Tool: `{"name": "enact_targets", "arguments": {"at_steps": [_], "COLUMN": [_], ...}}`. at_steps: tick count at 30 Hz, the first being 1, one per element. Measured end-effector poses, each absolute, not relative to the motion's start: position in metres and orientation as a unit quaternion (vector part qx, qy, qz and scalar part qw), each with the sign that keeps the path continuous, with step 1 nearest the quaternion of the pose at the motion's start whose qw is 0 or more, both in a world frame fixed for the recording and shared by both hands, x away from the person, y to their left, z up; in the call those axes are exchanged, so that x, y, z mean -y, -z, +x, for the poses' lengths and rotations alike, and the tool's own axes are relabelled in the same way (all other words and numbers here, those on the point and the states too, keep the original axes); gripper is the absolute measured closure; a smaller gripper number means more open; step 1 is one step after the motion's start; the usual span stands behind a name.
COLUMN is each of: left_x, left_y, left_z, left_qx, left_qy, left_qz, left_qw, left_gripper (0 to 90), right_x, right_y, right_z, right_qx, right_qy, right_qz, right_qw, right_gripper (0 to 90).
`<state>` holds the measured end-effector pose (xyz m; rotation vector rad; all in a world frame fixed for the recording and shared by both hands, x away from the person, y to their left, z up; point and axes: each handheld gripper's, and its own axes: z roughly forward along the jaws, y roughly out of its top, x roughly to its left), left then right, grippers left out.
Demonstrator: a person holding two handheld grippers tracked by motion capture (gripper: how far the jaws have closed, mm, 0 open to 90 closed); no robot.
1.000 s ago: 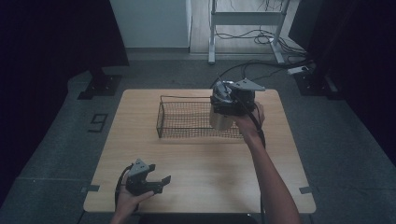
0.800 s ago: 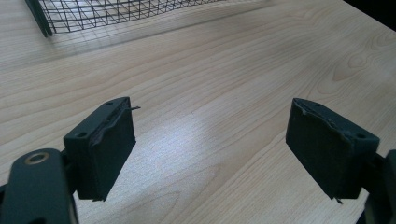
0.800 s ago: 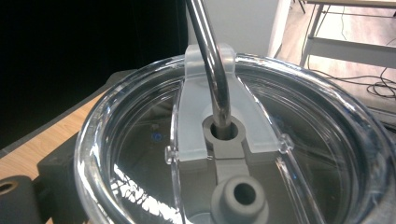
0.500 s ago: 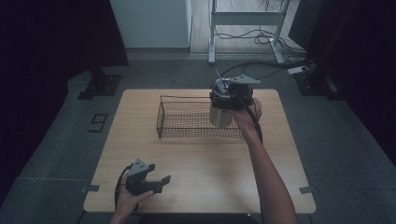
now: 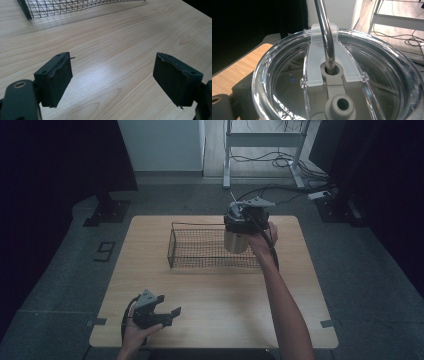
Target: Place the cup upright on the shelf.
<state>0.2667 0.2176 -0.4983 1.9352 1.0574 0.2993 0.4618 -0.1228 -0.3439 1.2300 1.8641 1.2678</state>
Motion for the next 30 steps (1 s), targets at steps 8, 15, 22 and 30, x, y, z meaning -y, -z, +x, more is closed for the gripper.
{"name": "enact_targets", "arguments": {"at_steps": [8, 15, 22, 30], "left_x": [-0.219, -0.225, -0.225, -0.226], "left_y": [0.497, 0.496, 0.497, 0.496], "left_z": [0.267, 0.267, 0.267, 0.267], "left_qx": [-0.428, -0.432, -0.433, -0.433], "left_qy": [-0.122, -0.124, -0.124, -0.124], "left_qz": [0.778, 0.773, 0.774, 0.773], "left_qw": [0.444, 0.447, 0.446, 0.448], "left_gripper": [15.9, 15.9, 15.9, 15.9], "right_x": [0.119, 0.116, 0.114, 0.110], "right_y": [0.348, 0.356, 0.365, 0.379], "right_z": [0.473, 0.484, 0.493, 0.500], "right_qx": [-0.697, -0.700, -0.703, -0.708], "right_qy": [-0.469, -0.459, -0.450, -0.442], "right_qz": [0.463, 0.471, 0.475, 0.478], "right_qw": [0.282, 0.280, 0.279, 0.273], "right_gripper": [3.4, 3.4, 3.3, 3.3]}}
